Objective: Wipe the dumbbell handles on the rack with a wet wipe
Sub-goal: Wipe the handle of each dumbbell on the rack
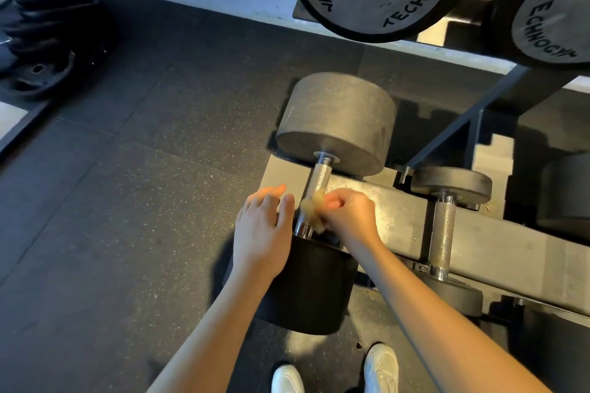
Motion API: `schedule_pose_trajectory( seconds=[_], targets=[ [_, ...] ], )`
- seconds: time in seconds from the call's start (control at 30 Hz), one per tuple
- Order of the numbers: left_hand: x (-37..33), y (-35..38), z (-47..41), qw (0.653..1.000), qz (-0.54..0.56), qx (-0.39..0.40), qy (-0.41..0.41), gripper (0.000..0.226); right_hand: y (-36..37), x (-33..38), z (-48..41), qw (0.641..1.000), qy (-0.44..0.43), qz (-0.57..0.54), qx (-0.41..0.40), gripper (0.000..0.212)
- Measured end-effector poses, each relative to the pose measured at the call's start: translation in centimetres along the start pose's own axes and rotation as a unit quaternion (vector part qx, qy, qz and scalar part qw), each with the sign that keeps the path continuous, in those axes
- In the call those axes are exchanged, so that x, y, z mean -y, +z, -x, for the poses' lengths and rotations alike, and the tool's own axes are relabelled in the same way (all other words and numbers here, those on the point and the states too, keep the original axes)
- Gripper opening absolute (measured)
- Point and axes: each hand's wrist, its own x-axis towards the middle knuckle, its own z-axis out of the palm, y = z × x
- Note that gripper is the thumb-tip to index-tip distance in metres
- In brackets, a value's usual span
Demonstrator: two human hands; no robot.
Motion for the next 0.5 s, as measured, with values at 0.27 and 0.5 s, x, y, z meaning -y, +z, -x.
schedule_pose_trajectory(
  seconds=[0.27, 0.5],
  targets=[
    [0.0, 0.1, -0.1, 1.0, 0.008, -0.006, -0.003, 0.044, 0.9, 1.1, -2.6, 0.99, -0.016, -0.075, -0.123, 0.027],
    [0.6, 0.5, -0.5, 0.999, -0.02, -0.019, 0.031, 0.063, 1.2, -0.3, -1.5, 0.995, 0.002, -0.086, -0.056, 0.009]
  ],
)
